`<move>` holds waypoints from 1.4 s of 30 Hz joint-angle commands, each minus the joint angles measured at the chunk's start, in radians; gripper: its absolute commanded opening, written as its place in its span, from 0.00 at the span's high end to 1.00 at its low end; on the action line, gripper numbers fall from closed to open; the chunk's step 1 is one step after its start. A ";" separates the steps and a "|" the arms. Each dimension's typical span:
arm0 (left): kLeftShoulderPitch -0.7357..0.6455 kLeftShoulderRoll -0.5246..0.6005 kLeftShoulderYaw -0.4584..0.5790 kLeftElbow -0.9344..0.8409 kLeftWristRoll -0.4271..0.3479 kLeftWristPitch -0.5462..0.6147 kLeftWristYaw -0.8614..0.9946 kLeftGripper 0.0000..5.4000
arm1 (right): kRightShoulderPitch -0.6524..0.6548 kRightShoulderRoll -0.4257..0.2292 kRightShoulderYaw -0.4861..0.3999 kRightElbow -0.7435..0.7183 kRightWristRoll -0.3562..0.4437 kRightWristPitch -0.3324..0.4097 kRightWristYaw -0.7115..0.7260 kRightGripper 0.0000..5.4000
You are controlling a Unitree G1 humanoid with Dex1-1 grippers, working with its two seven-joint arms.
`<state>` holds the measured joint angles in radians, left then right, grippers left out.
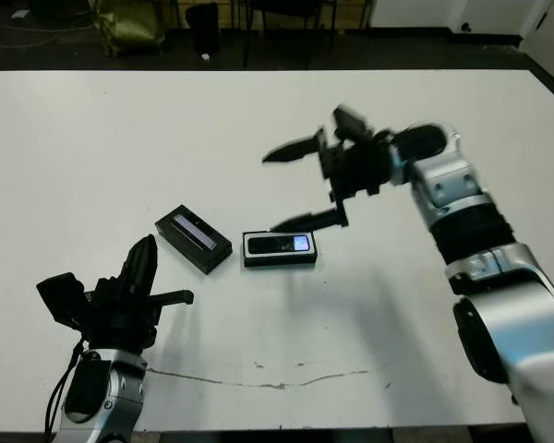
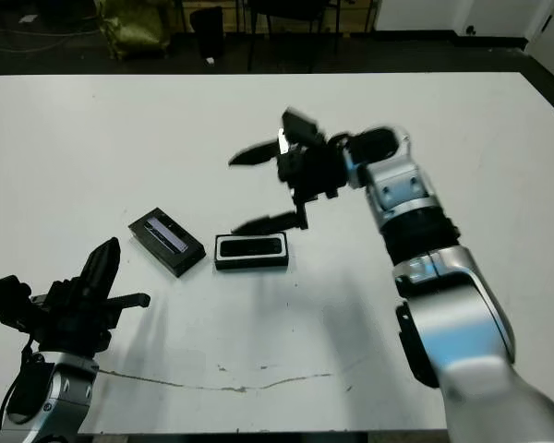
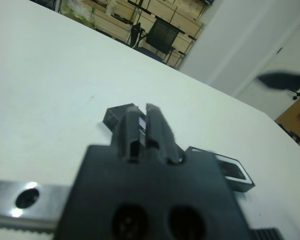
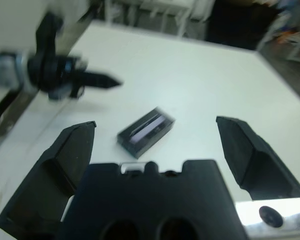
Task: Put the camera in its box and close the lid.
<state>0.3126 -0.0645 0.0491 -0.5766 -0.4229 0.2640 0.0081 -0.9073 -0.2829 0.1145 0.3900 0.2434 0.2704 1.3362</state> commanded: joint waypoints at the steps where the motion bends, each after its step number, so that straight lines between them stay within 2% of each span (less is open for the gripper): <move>1: 0.007 0.007 0.006 0.009 0.007 0.010 0.004 1.00 | 0.162 -0.015 -0.087 -0.272 0.059 0.191 -0.214 0.00; 3: 0.003 0.013 0.013 0.014 0.002 0.005 -0.006 1.00 | 0.269 -0.008 -0.115 -0.441 0.044 0.219 -0.357 0.00; 5: -0.004 0.027 0.025 0.020 0.004 -0.004 -0.021 1.00 | 0.379 0.001 -0.116 -0.577 0.000 0.213 -0.489 0.04; 9: -0.040 0.062 0.064 0.016 -0.006 0.010 -0.039 1.00 | 0.587 0.020 -0.100 -0.774 -0.086 0.181 -0.706 0.19; 15: -0.137 0.222 0.129 -0.013 0.027 0.076 -0.081 1.00 | 0.830 0.030 -0.118 -0.828 -0.058 -0.001 -0.758 0.45; 22: -0.323 0.464 0.174 -0.006 0.076 0.222 -0.159 1.00 | 1.004 0.029 -0.131 -0.898 -0.022 0.014 -0.816 0.74; 25: -0.418 0.594 0.152 0.070 0.084 0.252 -0.287 1.00 | 1.033 0.040 -0.133 -0.889 -0.001 -0.003 -0.833 0.87; 28: -0.538 0.720 0.086 0.186 0.114 0.265 -0.437 1.00 | 1.046 0.035 -0.130 -0.886 0.016 -0.007 -0.837 0.99; 31: -0.650 0.775 0.011 0.304 0.171 0.238 -0.526 1.00 | 1.055 0.030 -0.124 -0.877 0.017 -0.026 -0.837 1.00; 37: -0.837 0.804 -0.148 0.525 0.327 0.126 -0.661 1.00 | 1.059 0.020 -0.107 -0.884 0.011 -0.023 -0.856 1.00; 42: -1.062 0.828 -0.318 0.831 0.457 -0.010 -0.924 1.00 | 1.063 0.016 -0.109 -0.885 0.024 -0.015 -0.859 1.00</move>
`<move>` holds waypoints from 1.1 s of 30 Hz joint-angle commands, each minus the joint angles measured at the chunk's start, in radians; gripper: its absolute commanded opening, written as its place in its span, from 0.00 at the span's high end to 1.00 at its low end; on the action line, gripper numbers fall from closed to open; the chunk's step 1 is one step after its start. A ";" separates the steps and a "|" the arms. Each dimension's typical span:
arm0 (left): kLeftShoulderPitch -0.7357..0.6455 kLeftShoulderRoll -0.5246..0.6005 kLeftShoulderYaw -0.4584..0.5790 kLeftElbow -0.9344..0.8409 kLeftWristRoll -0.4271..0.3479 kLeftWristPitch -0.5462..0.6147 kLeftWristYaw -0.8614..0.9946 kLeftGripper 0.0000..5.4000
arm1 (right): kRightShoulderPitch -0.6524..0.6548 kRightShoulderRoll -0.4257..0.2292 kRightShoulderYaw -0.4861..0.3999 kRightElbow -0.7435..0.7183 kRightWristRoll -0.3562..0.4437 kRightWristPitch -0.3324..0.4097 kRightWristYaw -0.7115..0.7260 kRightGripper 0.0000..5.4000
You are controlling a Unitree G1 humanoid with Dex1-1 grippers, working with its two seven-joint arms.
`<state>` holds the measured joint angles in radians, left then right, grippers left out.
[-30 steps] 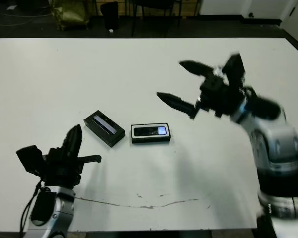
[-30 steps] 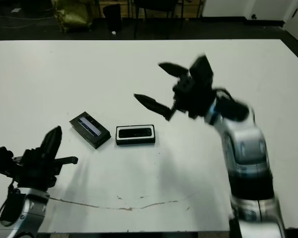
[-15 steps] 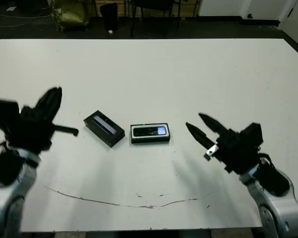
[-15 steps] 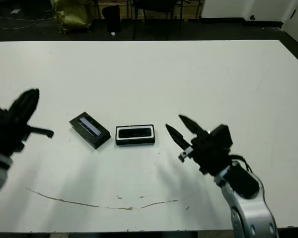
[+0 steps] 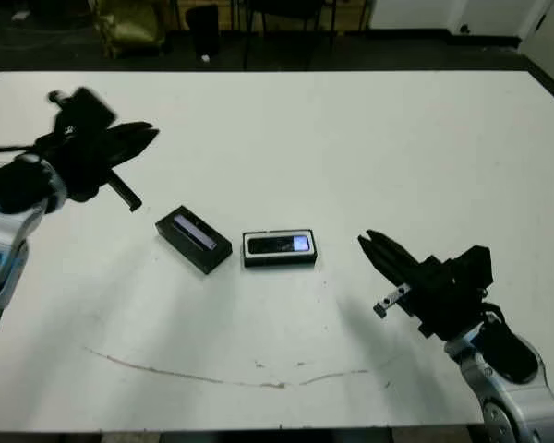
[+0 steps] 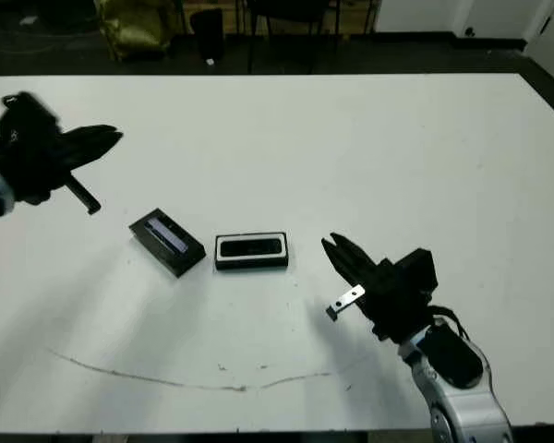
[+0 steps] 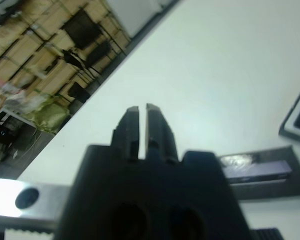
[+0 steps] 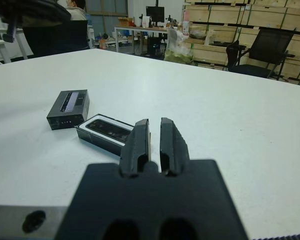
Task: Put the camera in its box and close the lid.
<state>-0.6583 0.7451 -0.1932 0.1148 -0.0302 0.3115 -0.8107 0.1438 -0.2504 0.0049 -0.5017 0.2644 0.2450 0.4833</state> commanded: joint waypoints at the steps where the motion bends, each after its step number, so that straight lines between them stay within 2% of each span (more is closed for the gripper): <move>1: -0.136 0.009 -0.102 0.208 0.095 -0.091 -0.138 1.00 | 0.014 -0.016 0.001 0.007 0.005 0.010 -0.007 1.00; 9: -0.394 -0.111 -0.220 0.621 0.277 -0.261 -0.202 1.00 | 0.017 -0.015 0.008 0.013 0.018 -0.001 -0.004 1.00; 18: -0.506 -0.234 -0.334 0.845 0.467 -0.373 -0.162 1.00 | 0.032 -0.024 0.006 0.002 0.030 -0.010 -0.006 1.00; 22: -0.509 -0.276 -0.348 0.884 0.495 -0.419 -0.173 1.00 | 0.038 -0.022 0.008 0.032 0.039 -0.056 0.012 1.00; 33: -0.502 -0.335 -0.375 0.949 0.536 -0.463 -0.209 1.00 | 0.045 -0.021 0.016 0.030 0.044 -0.050 0.003 1.00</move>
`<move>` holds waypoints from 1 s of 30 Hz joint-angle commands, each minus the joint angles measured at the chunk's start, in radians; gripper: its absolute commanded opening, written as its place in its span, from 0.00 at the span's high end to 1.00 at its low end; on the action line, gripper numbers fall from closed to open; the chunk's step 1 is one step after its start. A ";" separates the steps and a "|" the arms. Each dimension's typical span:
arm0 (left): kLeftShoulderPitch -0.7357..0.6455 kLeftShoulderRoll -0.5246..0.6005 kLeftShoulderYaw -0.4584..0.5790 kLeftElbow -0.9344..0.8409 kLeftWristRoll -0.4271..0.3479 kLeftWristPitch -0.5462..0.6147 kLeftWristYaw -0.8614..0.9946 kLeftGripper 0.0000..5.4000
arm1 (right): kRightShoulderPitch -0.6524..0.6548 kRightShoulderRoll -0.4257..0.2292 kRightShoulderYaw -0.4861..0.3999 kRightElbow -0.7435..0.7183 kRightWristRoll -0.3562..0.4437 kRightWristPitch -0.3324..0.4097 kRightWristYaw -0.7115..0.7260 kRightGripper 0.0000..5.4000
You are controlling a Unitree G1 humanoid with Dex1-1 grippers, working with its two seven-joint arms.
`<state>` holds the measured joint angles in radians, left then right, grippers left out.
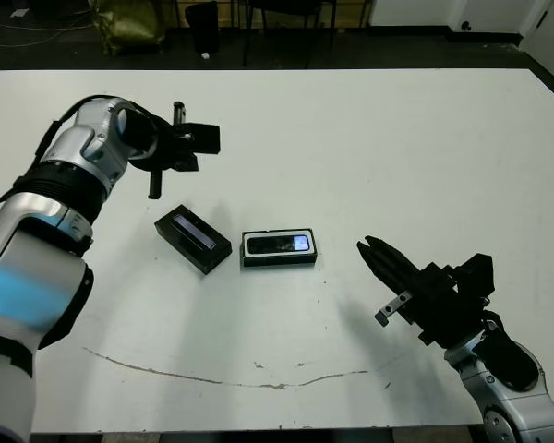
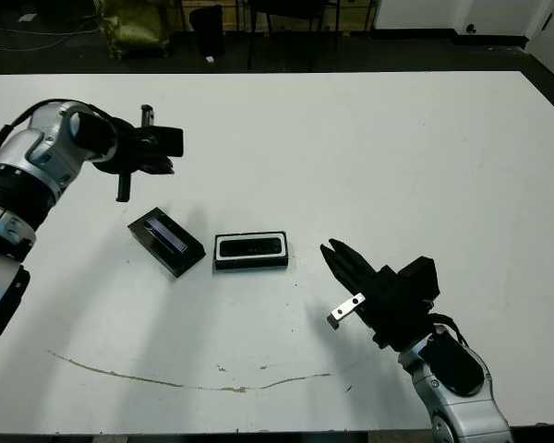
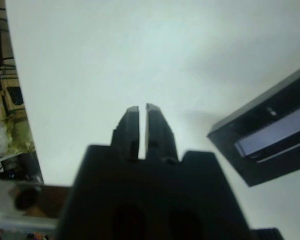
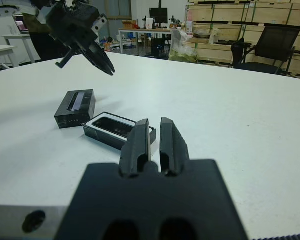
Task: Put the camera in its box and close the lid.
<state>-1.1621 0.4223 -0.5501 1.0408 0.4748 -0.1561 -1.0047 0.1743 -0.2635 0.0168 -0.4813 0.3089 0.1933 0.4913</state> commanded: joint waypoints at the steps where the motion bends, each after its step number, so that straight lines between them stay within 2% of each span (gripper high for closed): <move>1: 0.003 -0.015 -0.022 0.025 0.035 0.004 -0.017 1.00 | 0.013 -0.008 0.004 0.013 -0.001 -0.003 -0.002 1.00; 15: 0.033 -0.019 -0.064 0.027 0.085 -0.063 -0.059 1.00 | 0.021 -0.016 0.016 -0.009 -0.013 0.011 -0.023 1.00; 30: 0.054 -0.006 -0.080 -0.011 0.113 -0.050 -0.140 1.00 | 0.025 -0.011 0.015 0.009 -0.009 -0.002 -0.024 1.00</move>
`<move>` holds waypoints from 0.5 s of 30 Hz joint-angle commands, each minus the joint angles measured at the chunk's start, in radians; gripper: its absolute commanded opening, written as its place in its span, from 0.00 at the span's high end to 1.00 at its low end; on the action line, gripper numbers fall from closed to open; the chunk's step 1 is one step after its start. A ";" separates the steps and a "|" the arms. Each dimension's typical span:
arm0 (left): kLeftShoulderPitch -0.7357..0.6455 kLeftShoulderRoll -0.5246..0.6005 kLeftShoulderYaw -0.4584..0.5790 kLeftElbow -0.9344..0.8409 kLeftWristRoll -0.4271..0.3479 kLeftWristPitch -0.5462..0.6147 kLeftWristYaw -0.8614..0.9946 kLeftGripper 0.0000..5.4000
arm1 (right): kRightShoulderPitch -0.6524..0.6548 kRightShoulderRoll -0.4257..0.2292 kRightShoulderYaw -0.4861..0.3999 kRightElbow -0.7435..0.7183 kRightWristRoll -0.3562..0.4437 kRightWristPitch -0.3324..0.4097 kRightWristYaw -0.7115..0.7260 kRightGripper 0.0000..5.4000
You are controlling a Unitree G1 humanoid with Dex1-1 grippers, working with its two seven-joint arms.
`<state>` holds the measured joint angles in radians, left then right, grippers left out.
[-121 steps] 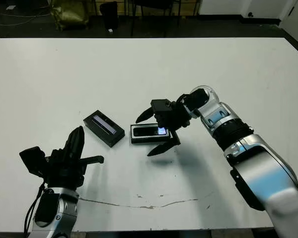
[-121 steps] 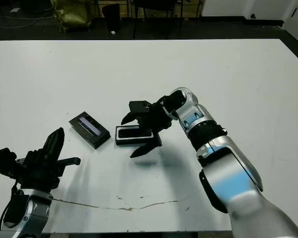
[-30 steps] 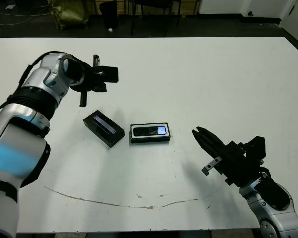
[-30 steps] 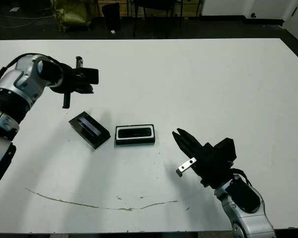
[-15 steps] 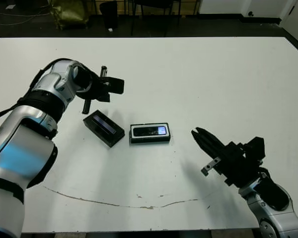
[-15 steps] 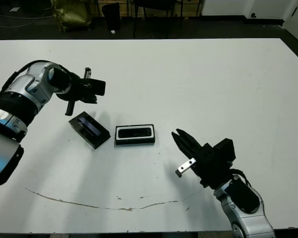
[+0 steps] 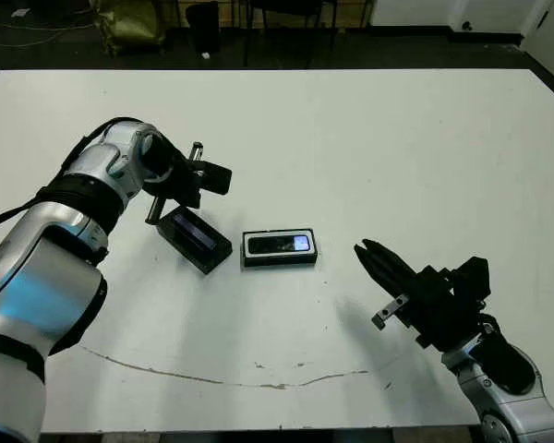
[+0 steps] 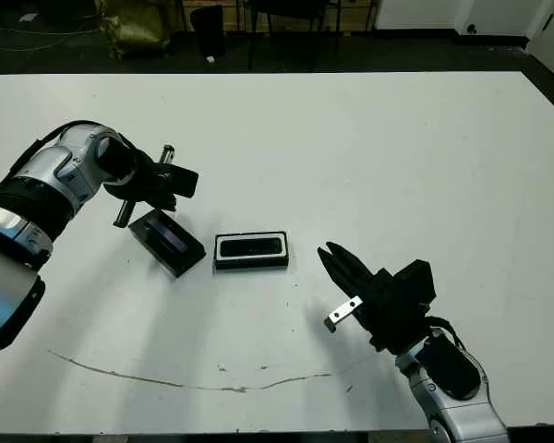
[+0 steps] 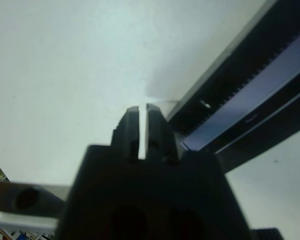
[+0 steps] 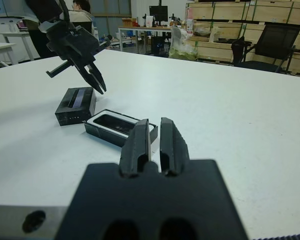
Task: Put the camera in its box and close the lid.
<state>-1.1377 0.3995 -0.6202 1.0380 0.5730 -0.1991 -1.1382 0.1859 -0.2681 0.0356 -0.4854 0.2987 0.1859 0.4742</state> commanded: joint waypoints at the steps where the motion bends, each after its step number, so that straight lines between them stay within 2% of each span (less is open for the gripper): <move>1: 0.032 0.018 -0.011 -0.008 0.017 -0.010 -0.004 1.00 | 0.014 -0.006 -0.006 0.013 0.006 0.009 -0.007 1.00; 15: 0.064 0.040 -0.014 -0.030 0.034 0.018 -0.038 1.00 | 0.020 -0.009 -0.008 -0.009 0.033 0.029 -0.013 1.00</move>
<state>-1.1006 0.4293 -0.6255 1.0078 0.5960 -0.1918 -1.1619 0.1954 -0.2681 0.0324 -0.4976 0.3245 0.1968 0.4638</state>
